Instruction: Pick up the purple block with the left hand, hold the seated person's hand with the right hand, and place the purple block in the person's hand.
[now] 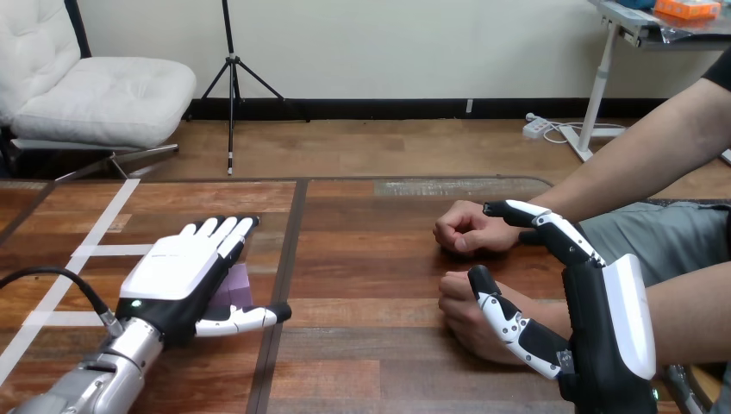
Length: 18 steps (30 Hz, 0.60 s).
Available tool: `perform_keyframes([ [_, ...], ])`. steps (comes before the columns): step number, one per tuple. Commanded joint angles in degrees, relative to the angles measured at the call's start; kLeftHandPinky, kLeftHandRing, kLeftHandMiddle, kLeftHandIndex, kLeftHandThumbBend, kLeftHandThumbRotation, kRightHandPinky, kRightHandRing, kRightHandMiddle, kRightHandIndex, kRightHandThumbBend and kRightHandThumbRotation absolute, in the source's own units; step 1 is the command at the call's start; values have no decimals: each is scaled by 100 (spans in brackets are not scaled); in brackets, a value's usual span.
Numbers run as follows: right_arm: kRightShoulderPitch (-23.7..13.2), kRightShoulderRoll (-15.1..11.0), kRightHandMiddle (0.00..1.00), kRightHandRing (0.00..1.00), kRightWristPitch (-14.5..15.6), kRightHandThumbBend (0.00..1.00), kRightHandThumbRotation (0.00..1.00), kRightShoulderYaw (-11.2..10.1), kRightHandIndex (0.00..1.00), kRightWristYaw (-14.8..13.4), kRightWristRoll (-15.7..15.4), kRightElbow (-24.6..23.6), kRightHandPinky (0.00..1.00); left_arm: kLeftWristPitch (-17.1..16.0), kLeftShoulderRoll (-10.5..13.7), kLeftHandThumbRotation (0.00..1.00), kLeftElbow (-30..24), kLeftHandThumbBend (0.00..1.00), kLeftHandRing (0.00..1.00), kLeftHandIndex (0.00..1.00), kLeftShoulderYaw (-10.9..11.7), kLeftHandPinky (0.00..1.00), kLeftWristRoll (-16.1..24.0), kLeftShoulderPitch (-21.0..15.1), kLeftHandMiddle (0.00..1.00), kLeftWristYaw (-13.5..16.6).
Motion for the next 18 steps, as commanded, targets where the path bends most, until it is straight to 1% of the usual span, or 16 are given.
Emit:
perform_keyframes([
  [1, -259, -37, 76, 76, -79, 38, 6, -57, 71, -18, 9, -75, 69, 27, -59, 88, 80, 71, 100, 100, -45, 100, -30, -426, 100, 113],
  [18, -257, -58, 76, 76, -91, 38, 8, -66, 71, -20, -3, -65, 69, 34, -109, 88, 183, 71, 100, 100, -24, 100, -84, -439, 100, 44],
])
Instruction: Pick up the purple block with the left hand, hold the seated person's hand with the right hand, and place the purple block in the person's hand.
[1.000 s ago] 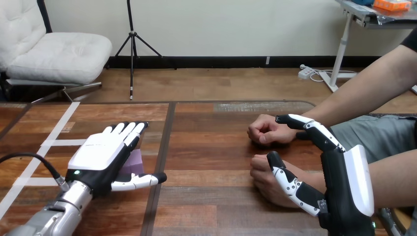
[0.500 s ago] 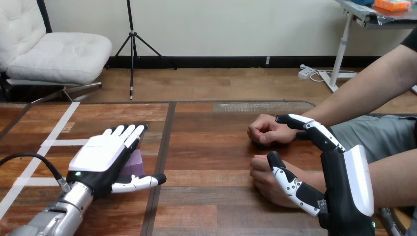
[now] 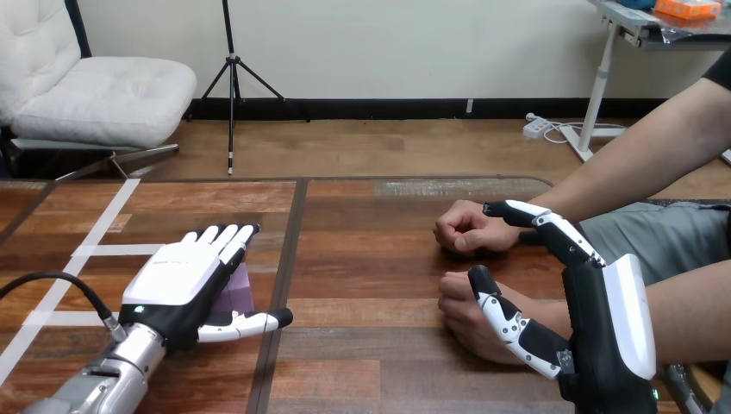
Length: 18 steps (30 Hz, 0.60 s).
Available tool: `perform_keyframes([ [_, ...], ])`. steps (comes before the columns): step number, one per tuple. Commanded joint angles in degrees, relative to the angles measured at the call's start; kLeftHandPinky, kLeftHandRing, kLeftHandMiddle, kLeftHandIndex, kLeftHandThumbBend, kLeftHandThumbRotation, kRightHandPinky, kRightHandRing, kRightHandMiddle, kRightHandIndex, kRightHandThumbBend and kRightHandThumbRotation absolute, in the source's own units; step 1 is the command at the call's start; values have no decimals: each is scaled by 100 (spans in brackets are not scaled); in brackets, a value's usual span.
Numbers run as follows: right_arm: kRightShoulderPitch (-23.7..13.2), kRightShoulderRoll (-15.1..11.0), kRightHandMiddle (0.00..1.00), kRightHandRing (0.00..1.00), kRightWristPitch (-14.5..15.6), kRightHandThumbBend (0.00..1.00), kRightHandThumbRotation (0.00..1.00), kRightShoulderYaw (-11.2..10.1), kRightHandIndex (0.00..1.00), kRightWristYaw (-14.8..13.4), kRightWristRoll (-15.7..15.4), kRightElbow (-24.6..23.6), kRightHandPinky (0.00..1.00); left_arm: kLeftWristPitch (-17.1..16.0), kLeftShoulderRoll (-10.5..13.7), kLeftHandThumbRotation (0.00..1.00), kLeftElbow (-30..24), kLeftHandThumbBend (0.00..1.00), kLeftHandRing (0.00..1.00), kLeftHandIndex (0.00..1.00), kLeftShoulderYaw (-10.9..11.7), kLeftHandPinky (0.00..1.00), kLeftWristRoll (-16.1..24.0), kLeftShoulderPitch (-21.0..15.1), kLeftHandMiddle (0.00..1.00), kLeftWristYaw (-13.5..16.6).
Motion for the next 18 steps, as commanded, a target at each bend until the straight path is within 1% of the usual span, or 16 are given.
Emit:
perform_keyframes([
  [1, -257, -58, 76, 76, -92, 38, 8, -65, 71, -22, -6, -64, 69, 18, -15, 88, 18, 71, 100, 100, -15, 100, -72, -434, 100, 46],
  [7, -252, -66, 76, 76, -79, 37, 8, -66, 71, -24, -45, -84, 69, 14, -22, 88, 40, 71, 100, 100, -18, 100, -84, -435, 100, 39],
  [11, -250, -63, 76, 76, -86, 37, 8, -65, 71, -3, -1, -81, 69, 10, -34, 87, 52, 71, 100, 100, -12, 100, -101, -435, 100, 17],
  [18, -249, -61, 76, 76, -86, 38, 8, -67, 71, -2, 8, -79, 69, -3, -56, 82, 89, 70, 100, 100, 16, 100, -172, -440, 100, -92],
])
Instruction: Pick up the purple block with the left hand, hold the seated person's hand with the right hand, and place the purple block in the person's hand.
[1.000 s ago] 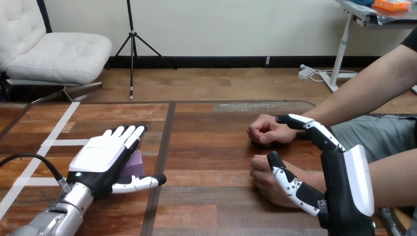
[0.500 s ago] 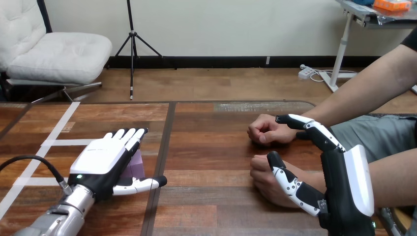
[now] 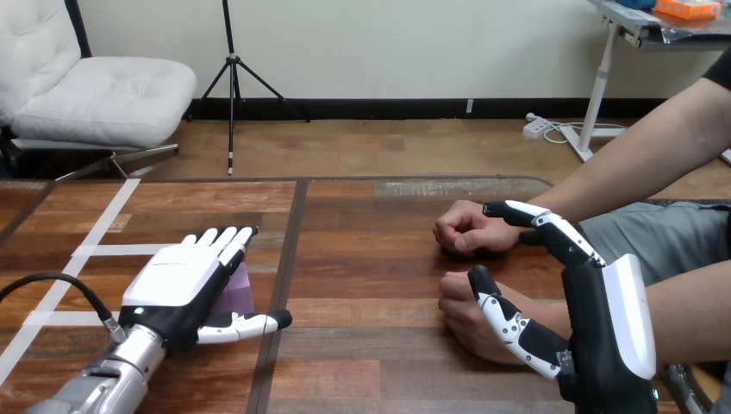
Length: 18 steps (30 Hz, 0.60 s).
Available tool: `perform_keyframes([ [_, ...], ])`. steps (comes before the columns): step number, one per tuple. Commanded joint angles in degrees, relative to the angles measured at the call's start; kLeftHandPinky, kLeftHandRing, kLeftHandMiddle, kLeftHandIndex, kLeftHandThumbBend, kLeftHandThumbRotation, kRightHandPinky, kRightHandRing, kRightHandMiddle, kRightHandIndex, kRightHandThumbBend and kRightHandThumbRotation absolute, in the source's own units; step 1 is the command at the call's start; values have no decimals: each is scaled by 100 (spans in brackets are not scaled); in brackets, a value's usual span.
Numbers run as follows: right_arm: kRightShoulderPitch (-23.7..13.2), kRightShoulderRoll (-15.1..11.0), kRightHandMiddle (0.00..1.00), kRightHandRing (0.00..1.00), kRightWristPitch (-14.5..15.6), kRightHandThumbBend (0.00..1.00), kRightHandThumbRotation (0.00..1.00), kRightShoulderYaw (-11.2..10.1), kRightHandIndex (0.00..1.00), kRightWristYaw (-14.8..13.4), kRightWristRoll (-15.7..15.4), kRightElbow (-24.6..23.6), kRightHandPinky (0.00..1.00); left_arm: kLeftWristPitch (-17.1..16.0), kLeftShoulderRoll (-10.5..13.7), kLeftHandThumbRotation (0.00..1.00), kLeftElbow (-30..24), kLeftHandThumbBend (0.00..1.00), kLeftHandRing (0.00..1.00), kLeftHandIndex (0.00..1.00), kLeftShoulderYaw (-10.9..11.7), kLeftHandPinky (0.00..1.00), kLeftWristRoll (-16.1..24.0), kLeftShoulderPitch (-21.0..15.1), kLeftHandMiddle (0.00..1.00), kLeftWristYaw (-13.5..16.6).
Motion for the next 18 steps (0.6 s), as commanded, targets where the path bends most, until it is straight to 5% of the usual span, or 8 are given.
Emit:
perform_keyframes([
  [1, -248, -55, 76, 76, -85, 38, 8, -63, 71, -2, 24, -79, 69, -13, -38, 81, 32, 70, 100, 100, 19, 100, -123, -431, 100, -34],
  [18, -259, -65, 76, 76, -128, 38, 6, -63, 71, -3, 54, -48, 70, 38, -120, 64, 161, 68, 100, 100, 65, 95, -328, -459, 100, -307],
])
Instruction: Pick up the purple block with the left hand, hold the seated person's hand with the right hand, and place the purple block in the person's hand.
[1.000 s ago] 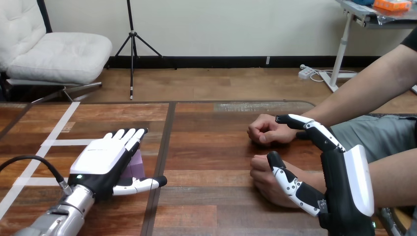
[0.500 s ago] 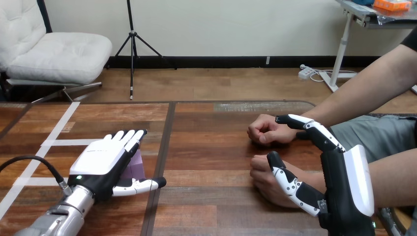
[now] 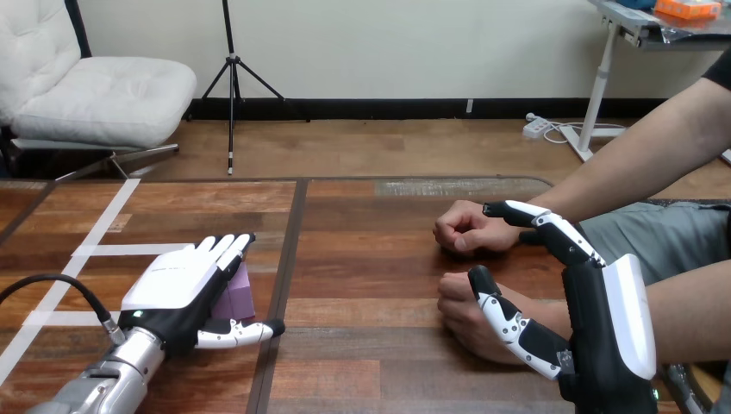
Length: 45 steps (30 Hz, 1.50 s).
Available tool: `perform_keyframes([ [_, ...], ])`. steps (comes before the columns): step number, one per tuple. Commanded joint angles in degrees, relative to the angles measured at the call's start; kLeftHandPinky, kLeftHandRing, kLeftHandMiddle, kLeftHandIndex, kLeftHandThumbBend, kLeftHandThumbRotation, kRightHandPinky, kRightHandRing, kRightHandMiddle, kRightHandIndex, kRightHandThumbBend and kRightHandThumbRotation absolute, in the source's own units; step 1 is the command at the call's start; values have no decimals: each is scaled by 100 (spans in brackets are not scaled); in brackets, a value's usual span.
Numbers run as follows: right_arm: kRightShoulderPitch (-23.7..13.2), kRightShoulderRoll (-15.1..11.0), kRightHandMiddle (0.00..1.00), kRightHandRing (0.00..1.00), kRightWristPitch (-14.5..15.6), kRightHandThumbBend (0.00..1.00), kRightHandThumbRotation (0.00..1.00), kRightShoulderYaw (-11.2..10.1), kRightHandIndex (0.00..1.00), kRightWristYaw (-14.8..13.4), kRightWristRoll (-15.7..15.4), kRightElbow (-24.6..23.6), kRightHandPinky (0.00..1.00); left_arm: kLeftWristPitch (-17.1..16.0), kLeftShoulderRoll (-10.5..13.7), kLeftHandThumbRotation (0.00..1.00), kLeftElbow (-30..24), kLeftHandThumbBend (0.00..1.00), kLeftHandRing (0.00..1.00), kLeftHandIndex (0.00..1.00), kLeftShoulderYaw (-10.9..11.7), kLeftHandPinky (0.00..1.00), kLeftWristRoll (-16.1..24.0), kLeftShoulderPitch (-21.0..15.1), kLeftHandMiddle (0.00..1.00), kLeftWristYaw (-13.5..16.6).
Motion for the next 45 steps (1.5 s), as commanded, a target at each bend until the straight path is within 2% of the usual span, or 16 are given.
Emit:
perform_keyframes([
  [1, -258, -63, 76, 76, -124, 38, 6, -62, 71, -3, 50, -48, 70, 43, -88, 64, 35, 67, 100, 100, 53, 95, -122, -439, 100, -24],
  [13, -228, -57, 76, 76, -49, 37, 6, -71, 72, 17, 15, -100, 70, 146, -143, 64, 118, 66, 97, 100, 40, 92, -150, -468, 100, -72],
  [28, -235, -75, 76, 76, -93, 38, 7, -89, 71, 14, 39, -80, 71, 217, -187, 65, 173, 65, 95, 100, 56, 90, -174, -458, 97, -73],
  [45, -225, -78, 76, 76, -112, 37, 8, -105, 71, 27, 69, -83, 70, 231, -205, 65, 185, 63, 94, 99, 59, 90, -200, -424, 96, 30],
])
